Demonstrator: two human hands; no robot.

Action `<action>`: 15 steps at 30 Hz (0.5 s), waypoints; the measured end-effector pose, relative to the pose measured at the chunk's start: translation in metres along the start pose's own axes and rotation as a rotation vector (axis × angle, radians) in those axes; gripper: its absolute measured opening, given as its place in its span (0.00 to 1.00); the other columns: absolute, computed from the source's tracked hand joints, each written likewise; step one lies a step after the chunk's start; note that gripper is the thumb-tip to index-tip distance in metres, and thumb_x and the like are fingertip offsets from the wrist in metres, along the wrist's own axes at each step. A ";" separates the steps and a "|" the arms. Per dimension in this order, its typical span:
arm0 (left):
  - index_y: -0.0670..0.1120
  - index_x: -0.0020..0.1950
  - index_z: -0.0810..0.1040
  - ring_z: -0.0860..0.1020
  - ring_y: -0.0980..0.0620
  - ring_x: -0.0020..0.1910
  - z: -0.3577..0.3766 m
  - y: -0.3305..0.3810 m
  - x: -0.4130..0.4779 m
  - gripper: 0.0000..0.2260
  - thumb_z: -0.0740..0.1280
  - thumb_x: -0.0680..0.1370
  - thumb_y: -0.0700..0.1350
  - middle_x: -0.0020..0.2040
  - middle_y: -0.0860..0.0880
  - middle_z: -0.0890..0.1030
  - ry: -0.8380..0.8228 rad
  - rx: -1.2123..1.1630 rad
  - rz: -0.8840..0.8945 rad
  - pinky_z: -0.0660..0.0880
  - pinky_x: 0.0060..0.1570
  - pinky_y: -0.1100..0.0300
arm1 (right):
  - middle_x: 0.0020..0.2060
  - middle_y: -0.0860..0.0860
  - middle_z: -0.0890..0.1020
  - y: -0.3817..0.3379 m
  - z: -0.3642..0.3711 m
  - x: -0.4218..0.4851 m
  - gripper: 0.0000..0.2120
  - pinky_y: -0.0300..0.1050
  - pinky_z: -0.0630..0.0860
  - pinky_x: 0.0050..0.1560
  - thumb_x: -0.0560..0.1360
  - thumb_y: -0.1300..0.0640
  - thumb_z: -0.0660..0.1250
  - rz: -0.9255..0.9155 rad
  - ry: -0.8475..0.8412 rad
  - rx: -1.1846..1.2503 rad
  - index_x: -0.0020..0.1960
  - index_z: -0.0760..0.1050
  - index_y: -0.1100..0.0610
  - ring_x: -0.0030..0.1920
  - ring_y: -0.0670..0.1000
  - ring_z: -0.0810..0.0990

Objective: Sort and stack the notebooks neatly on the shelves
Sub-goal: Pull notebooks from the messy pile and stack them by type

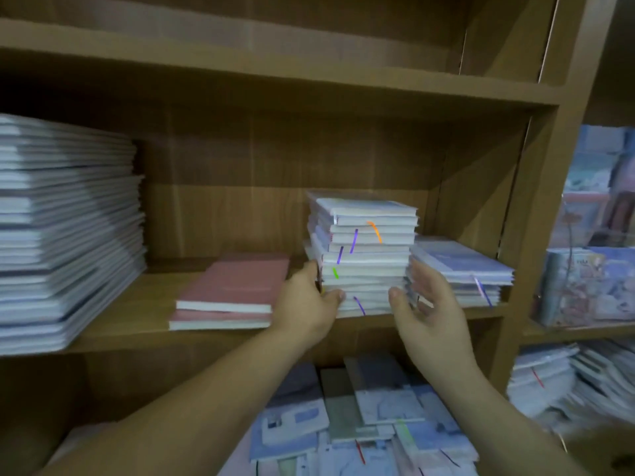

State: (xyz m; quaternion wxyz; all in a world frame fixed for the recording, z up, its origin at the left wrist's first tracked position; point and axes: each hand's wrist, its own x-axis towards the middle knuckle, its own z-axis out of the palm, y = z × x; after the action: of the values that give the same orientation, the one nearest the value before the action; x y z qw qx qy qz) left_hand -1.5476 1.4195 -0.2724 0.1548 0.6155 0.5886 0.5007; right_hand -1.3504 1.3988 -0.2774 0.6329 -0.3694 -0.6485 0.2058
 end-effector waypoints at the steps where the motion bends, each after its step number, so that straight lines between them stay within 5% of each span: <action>1: 0.57 0.59 0.78 0.84 0.52 0.51 0.002 0.003 -0.001 0.22 0.70 0.66 0.60 0.51 0.57 0.86 0.020 0.007 -0.009 0.81 0.55 0.49 | 0.62 0.42 0.79 0.003 0.001 -0.002 0.20 0.35 0.74 0.63 0.79 0.58 0.70 0.029 0.004 -0.023 0.69 0.73 0.51 0.62 0.35 0.76; 4: 0.55 0.60 0.77 0.83 0.50 0.52 0.005 0.009 -0.010 0.19 0.69 0.69 0.55 0.52 0.54 0.85 0.021 -0.019 -0.012 0.80 0.56 0.50 | 0.55 0.48 0.82 0.006 0.005 -0.009 0.15 0.53 0.79 0.59 0.78 0.48 0.69 0.023 0.057 -0.134 0.63 0.79 0.51 0.56 0.47 0.81; 7: 0.54 0.60 0.77 0.82 0.65 0.49 -0.005 0.012 -0.049 0.16 0.70 0.77 0.37 0.51 0.55 0.84 -0.031 -0.245 0.009 0.79 0.56 0.65 | 0.45 0.47 0.81 0.006 0.016 -0.033 0.07 0.44 0.77 0.50 0.78 0.52 0.69 -0.100 0.052 -0.209 0.53 0.81 0.52 0.47 0.46 0.81; 11: 0.52 0.62 0.80 0.81 0.65 0.51 -0.031 -0.044 -0.141 0.13 0.69 0.80 0.39 0.54 0.57 0.83 -0.097 -0.168 -0.058 0.77 0.52 0.70 | 0.34 0.45 0.82 0.014 0.056 -0.086 0.05 0.38 0.75 0.39 0.78 0.57 0.69 0.119 -0.304 -0.176 0.43 0.81 0.51 0.37 0.44 0.80; 15: 0.46 0.58 0.84 0.82 0.58 0.49 -0.036 -0.156 -0.214 0.11 0.66 0.79 0.38 0.51 0.53 0.85 -0.136 0.037 -0.390 0.75 0.50 0.66 | 0.28 0.41 0.78 0.044 0.125 -0.149 0.13 0.40 0.72 0.39 0.79 0.57 0.68 0.354 -0.624 -0.172 0.36 0.78 0.52 0.31 0.41 0.75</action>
State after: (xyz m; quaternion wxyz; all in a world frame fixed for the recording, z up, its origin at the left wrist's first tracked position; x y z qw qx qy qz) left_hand -1.6239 1.2569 -0.4708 0.2766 0.5249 0.6941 0.4076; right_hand -1.4737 1.3415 -0.4236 0.3261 -0.4473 -0.7512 0.3595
